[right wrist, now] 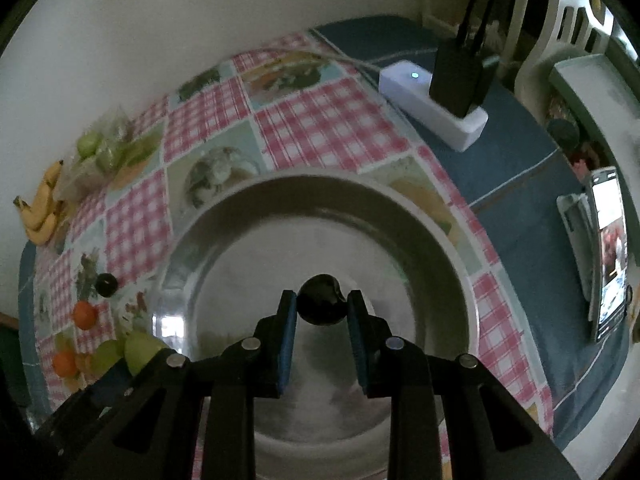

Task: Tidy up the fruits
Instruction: 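Carry the pear and plum over the steel bowl and open both tools, then withdraw both open tools from the bowl back over the tablecloth fruits, then grasp a brown kiwi with the left tool while the right tool grasps the green mango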

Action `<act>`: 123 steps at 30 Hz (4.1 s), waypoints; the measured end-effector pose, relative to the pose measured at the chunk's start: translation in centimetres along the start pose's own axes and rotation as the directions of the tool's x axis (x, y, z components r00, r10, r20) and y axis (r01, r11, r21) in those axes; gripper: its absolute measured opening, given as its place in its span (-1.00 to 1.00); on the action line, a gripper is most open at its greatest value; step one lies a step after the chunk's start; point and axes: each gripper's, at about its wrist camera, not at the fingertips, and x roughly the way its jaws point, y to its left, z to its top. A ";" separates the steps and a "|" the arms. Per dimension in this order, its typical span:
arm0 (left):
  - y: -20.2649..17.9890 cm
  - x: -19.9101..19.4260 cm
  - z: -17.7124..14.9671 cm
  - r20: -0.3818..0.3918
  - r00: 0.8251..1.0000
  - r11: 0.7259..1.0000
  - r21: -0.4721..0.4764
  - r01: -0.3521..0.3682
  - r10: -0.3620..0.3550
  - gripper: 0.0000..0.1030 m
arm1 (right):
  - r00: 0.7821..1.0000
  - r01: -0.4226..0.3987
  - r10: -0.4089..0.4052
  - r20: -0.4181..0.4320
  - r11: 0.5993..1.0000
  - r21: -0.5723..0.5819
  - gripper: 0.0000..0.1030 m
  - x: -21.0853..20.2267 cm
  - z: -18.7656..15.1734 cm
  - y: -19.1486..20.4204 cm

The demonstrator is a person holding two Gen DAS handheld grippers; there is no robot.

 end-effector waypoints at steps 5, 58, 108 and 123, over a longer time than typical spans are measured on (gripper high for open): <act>-0.8 0.2 -0.4 0.003 1.000 1.000 0.029 0.001 -0.001 -0.04 | 1.000 0.014 -0.014 -0.024 1.000 -0.004 -0.47 1.0 -0.4 0.5; 11.0 -2.2 0.3 0.021 0.978 0.937 -0.291 -0.192 0.207 0.87 | 1.000 -0.027 0.026 -0.011 0.990 -0.140 0.63 -0.4 -2.2 4.3; 18.0 -7.5 -1.1 0.165 0.926 0.874 -0.417 -0.247 0.340 1.00 | 0.978 -0.196 0.206 0.027 0.958 -0.212 0.99 -1.3 -2.7 8.1; 21.5 -8.3 -2.3 0.187 0.932 0.847 -0.499 -0.183 0.311 1.00 | 0.944 -0.320 0.328 -0.045 0.869 -0.378 0.99 -1.3 -5.3 15.9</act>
